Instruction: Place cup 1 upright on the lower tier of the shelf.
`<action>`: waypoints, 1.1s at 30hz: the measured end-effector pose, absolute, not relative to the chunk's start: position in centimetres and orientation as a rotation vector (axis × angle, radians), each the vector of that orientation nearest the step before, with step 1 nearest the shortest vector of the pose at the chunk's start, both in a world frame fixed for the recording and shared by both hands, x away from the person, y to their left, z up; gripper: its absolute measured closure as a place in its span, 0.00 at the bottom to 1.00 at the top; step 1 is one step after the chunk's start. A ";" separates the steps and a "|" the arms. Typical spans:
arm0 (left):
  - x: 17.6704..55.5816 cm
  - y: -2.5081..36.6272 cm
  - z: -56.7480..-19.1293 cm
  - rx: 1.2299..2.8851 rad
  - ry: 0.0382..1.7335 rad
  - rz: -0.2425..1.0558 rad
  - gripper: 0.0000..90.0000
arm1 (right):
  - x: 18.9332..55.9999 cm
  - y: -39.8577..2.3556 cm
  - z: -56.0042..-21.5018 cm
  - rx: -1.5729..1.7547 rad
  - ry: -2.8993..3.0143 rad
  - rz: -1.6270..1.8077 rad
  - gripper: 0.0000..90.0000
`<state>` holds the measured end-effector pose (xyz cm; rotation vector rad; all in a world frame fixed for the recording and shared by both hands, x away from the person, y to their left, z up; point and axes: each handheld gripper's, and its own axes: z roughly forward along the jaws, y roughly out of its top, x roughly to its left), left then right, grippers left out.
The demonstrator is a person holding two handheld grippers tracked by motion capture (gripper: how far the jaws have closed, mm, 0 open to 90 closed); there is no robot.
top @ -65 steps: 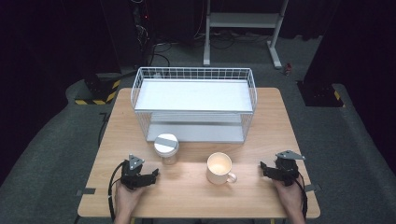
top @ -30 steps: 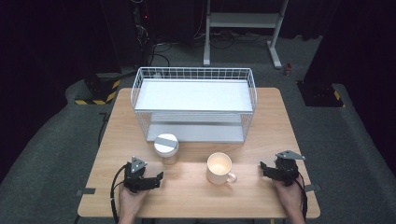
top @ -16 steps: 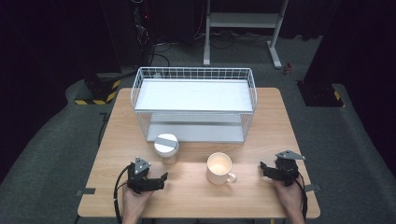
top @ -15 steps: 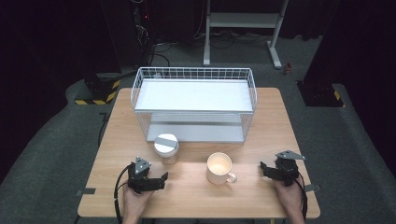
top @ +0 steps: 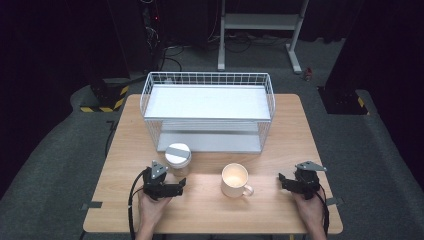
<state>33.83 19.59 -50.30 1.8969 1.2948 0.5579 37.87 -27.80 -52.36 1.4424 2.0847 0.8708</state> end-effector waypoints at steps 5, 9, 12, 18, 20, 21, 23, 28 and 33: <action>34.8 19.1 -49.9 1.884 1.296 0.592 0.02 | 37.9 -27.8 -52.4 1.442 2.085 0.871 0.24; 35.3 18.8 -49.7 1.887 1.292 0.612 0.03 | 37.9 -27.8 -52.4 1.442 2.085 0.871 0.24; 35.6 18.6 -49.7 1.887 1.288 0.617 0.04 | 37.9 -27.8 -52.4 1.443 2.084 0.871 0.24; 36.2 18.1 -49.9 1.883 1.288 0.643 0.07 | 37.9 -27.8 -52.4 1.443 2.085 0.871 0.24; 36.5 18.1 -49.9 1.876 1.288 0.648 0.09 | 37.9 -27.8 -52.4 1.443 2.085 0.871 0.24; 36.5 18.1 -49.9 1.876 1.288 0.648 0.10 | 37.9 -27.8 -52.4 1.443 2.085 0.871 0.24; 36.7 18.1 -49.9 1.863 1.287 0.654 0.12 | 37.9 -27.8 -52.4 1.442 2.085 0.871 0.24; 36.8 18.1 -50.0 1.856 1.272 0.659 0.16 | 37.9 -27.8 -52.4 1.442 2.085 0.872 0.24; 36.8 17.8 -50.1 1.847 1.262 0.674 0.20 | 37.9 -27.8 -52.4 1.442 2.084 0.871 0.24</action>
